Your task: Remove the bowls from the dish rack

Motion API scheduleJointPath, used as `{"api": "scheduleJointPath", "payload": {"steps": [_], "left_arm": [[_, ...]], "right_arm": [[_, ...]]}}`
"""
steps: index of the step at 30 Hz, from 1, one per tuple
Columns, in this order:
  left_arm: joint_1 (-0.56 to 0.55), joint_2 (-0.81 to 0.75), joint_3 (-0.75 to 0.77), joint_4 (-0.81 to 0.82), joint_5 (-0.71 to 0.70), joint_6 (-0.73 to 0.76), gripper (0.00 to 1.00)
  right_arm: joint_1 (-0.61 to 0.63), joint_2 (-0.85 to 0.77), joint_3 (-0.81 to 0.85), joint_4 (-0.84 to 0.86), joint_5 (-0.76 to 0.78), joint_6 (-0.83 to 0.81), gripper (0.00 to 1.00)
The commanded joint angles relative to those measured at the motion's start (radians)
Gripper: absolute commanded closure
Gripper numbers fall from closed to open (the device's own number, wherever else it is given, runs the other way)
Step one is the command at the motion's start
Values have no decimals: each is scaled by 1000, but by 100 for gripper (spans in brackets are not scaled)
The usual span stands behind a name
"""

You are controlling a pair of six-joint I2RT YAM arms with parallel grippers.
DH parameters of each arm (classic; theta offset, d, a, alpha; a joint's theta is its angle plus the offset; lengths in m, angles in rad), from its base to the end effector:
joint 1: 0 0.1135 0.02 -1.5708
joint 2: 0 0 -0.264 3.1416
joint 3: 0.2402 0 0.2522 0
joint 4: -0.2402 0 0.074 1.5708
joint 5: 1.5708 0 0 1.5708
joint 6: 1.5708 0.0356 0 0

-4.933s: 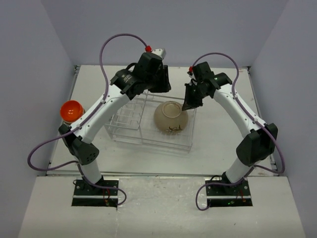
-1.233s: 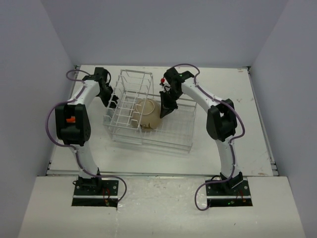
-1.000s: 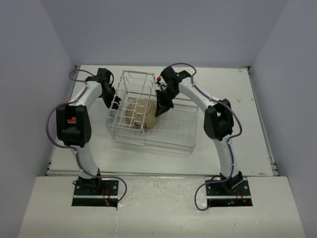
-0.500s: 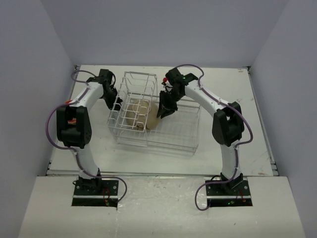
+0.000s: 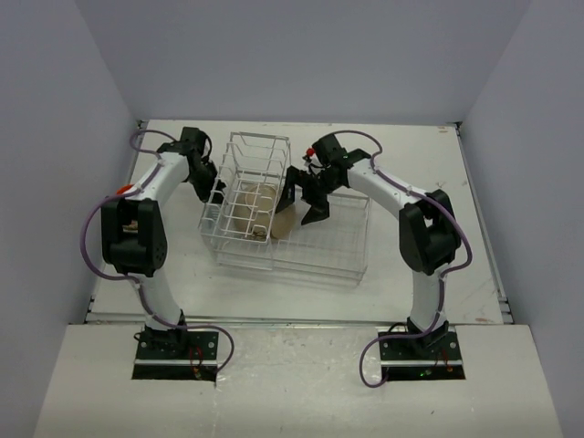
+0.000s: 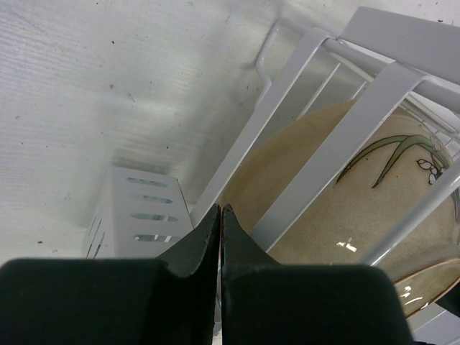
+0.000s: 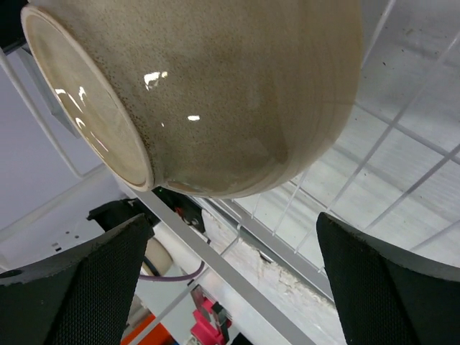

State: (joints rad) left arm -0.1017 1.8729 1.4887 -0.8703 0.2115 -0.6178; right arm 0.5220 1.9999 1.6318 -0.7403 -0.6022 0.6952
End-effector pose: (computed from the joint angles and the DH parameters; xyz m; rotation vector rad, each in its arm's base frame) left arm 0.3792 -0.0462 0.2259 -0.6893 2.8032 -0.4488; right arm 0.3593 0.2299 0.2289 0.0396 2.9012 1.1267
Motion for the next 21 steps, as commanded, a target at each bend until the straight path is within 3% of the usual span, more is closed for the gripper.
{"api": "scheduleJointPath", "payload": {"steps": [1,9,21], "left_arm": [[-32,-54,-11,1,86,-13,100],[-32,-57,-25,2,81,-14,100],[-32,-57,-19,8,92,-25,100]], "right_arm": [[-5,-53,-9,90,-44,26,1],[-45,-93,-194,349,-146,168,1],[-47,-73,-306,567,-96,291,1]]}}
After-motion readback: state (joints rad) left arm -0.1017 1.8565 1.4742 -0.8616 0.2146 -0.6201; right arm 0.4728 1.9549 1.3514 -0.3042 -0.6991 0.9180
